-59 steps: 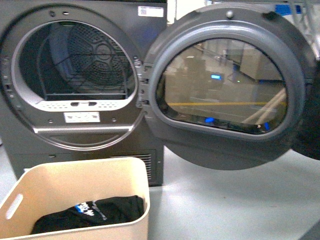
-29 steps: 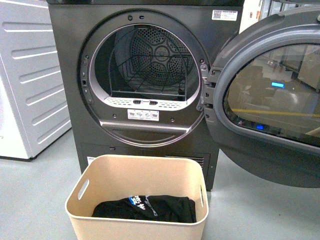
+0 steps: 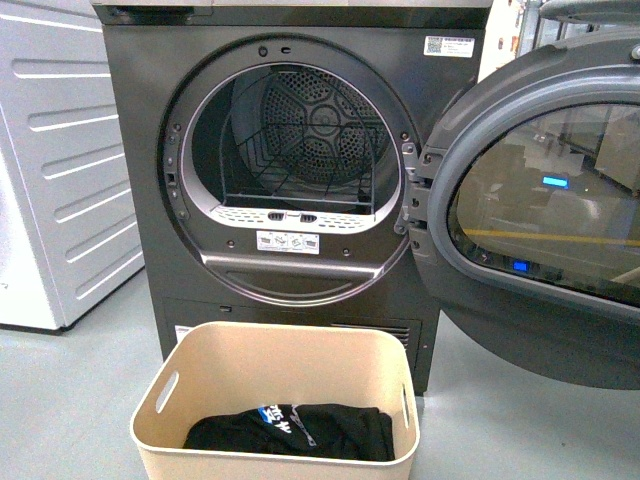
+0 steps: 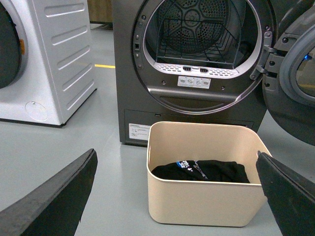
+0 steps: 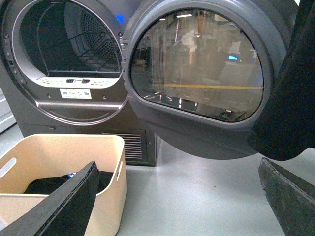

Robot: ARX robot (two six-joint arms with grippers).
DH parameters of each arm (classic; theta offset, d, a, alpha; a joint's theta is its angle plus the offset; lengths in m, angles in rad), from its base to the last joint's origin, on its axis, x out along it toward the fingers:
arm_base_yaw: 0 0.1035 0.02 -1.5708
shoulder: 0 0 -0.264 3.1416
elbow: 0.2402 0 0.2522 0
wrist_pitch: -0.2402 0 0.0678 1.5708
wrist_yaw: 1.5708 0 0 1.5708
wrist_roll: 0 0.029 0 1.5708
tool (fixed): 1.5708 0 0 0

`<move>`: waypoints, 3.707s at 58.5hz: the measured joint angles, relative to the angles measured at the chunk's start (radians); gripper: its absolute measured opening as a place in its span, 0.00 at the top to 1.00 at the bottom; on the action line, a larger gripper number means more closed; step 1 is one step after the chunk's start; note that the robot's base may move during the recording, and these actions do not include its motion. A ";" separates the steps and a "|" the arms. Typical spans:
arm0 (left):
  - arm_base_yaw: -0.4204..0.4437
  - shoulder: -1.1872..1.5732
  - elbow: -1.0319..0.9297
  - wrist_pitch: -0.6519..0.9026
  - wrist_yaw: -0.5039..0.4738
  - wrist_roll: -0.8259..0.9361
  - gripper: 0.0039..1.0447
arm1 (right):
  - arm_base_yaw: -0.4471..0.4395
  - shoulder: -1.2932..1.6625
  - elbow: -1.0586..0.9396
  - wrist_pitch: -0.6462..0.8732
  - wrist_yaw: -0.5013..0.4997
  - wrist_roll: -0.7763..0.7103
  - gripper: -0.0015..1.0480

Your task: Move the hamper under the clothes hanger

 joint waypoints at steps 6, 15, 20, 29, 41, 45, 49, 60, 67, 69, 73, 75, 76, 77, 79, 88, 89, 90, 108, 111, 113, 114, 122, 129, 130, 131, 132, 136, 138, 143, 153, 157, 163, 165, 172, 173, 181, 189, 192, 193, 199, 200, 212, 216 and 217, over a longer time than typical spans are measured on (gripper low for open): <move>-0.036 0.038 0.024 -0.063 -0.131 -0.037 0.06 | 0.011 0.017 0.005 -0.011 0.045 0.023 0.08; 0.068 0.599 0.179 0.200 -0.272 -0.070 0.06 | 0.035 0.596 0.094 0.426 0.024 0.072 0.08; 0.106 0.888 0.311 0.329 -0.179 -0.052 0.06 | 0.035 0.937 0.241 0.629 -0.031 0.108 0.08; 0.117 1.326 0.547 0.292 -0.078 -0.039 0.06 | 0.063 1.374 0.480 0.601 -0.086 0.130 0.08; 0.117 1.836 0.914 0.188 -0.104 -0.003 0.06 | 0.107 1.823 0.900 0.335 -0.080 0.069 0.08; 0.106 1.918 0.984 0.170 -0.104 -0.003 0.06 | 0.109 1.932 1.026 0.261 -0.052 0.047 0.08; 0.098 1.970 1.028 0.162 -0.101 0.002 0.06 | 0.110 2.015 1.114 0.215 -0.030 0.034 0.08; 0.088 2.089 1.131 0.148 -0.083 0.004 0.06 | 0.118 2.191 1.286 0.146 -0.019 0.029 0.08; 0.088 2.182 1.215 0.132 -0.074 0.003 0.06 | 0.133 2.301 1.391 0.106 -0.011 0.029 0.08; 0.088 2.205 1.235 0.134 -0.071 0.003 0.06 | 0.138 2.329 1.416 0.095 -0.008 0.029 0.08; 0.088 2.253 1.270 0.145 -0.070 0.005 0.06 | 0.151 2.383 1.467 0.075 -0.001 0.027 0.08; 0.085 2.277 1.291 0.148 -0.067 0.010 0.06 | 0.159 2.409 1.494 0.067 -0.002 0.029 0.08; 0.085 2.287 1.299 0.148 -0.067 0.012 0.06 | 0.163 2.417 1.503 0.064 -0.002 0.029 0.08; 0.084 2.297 1.307 0.148 -0.067 0.014 0.06 | 0.167 2.425 1.511 0.061 -0.002 0.030 0.08; 0.079 2.319 1.324 0.150 -0.065 0.027 0.06 | 0.176 2.441 1.528 0.055 -0.002 0.032 0.08; 0.062 2.399 1.389 0.150 -0.048 0.064 0.06 | 0.210 2.478 1.581 0.027 -0.002 0.045 0.08; 0.061 2.404 1.393 0.150 -0.048 0.065 0.06 | 0.211 2.479 1.584 0.025 -0.002 0.045 0.08; 0.058 2.412 1.399 0.150 -0.048 0.066 0.06 | 0.215 2.483 1.589 0.020 -0.001 0.045 0.08; 0.020 2.480 1.478 0.144 -0.039 0.087 0.06 | 0.247 2.555 1.689 -0.039 0.050 0.056 0.08; 0.014 2.488 1.486 0.143 -0.030 0.090 0.06 | 0.249 2.574 1.712 -0.050 0.063 0.059 0.08; 0.011 2.494 1.492 0.140 -0.027 0.091 0.06 | 0.249 2.588 1.728 -0.058 0.073 0.062 0.08; 0.010 2.496 1.494 0.140 -0.026 0.091 0.06 | 0.249 2.593 1.735 -0.062 0.079 0.063 0.08; 0.006 2.505 1.494 0.145 -0.016 0.091 0.06 | 0.249 2.629 1.776 -0.077 0.104 0.069 0.08; 0.008 2.513 1.494 0.156 -0.015 0.091 0.06 | 0.248 2.652 1.798 -0.089 0.118 0.072 0.08; 0.010 2.517 1.494 0.158 -0.015 0.091 0.06 | 0.248 2.658 1.805 -0.093 0.126 0.072 0.08; 0.010 2.518 1.494 0.158 -0.015 0.091 0.06 | 0.247 2.659 1.807 -0.094 0.129 0.072 0.08; 0.011 2.520 1.494 0.160 -0.015 0.091 0.06 | 0.247 2.664 1.813 -0.097 0.133 0.072 0.08; 0.016 2.531 1.493 0.166 -0.015 0.091 0.06 | 0.245 2.676 1.826 -0.105 0.142 0.076 0.08; 0.019 2.536 1.493 0.168 -0.014 0.091 0.06 | 0.244 2.681 1.829 -0.107 0.146 0.078 0.08; 0.027 2.556 1.493 0.176 -0.011 0.091 0.06 | 0.241 2.690 1.831 -0.109 0.154 0.080 0.08; 0.031 2.582 1.493 0.190 -0.007 0.090 0.06 | 0.235 2.698 1.831 -0.110 0.168 0.080 0.08; 0.029 2.591 1.493 0.198 -0.007 0.090 0.06 | 0.233 2.703 1.831 -0.110 0.171 0.080 0.08; 0.027 2.605 1.493 0.206 -0.014 0.090 0.06 | 0.233 2.708 1.830 -0.110 0.175 0.083 0.08; 0.026 2.610 1.493 0.208 -0.017 0.090 0.06 | 0.233 2.710 1.830 -0.110 0.175 0.083 0.08; 0.027 2.620 1.494 0.219 -0.026 0.087 0.06 | 0.235 2.716 1.830 -0.115 0.176 0.084 0.08; 0.027 2.621 1.494 0.219 -0.027 0.087 0.06 | 0.235 2.717 1.830 -0.116 0.176 0.084 0.08; 0.029 2.629 1.500 0.237 -0.048 0.084 0.06 | 0.240 2.726 1.831 -0.123 0.177 0.084 0.08; 0.035 2.633 1.511 0.262 -0.072 0.082 0.06 | 0.248 2.737 1.841 -0.131 0.179 0.084 0.08; 0.038 2.633 1.514 0.272 -0.079 0.082 0.06 | 0.252 2.739 1.845 -0.133 0.179 0.084 0.08; 0.039 2.633 1.515 0.274 -0.079 0.082 0.06 | 0.252 2.740 1.846 -0.134 0.179 0.084 0.08; 0.044 2.635 1.526 0.283 -0.085 0.080 0.06 | 0.260 2.740 1.856 -0.142 0.182 0.084 0.08; 0.045 2.635 1.527 0.284 -0.086 0.080 0.06 | 0.261 2.741 1.858 -0.143 0.182 0.084 0.08; 0.047 2.648 1.557 0.282 -0.088 0.080 0.06 | 0.272 2.745 1.885 -0.158 0.182 0.084 0.08; 0.046 2.656 1.573 0.275 -0.087 0.080 0.06 | 0.276 2.747 1.892 -0.164 0.183 0.085 0.08; 0.046 2.659 1.577 0.274 -0.087 0.080 0.06 | 0.277 2.749 1.894 -0.166 0.183 0.085 0.08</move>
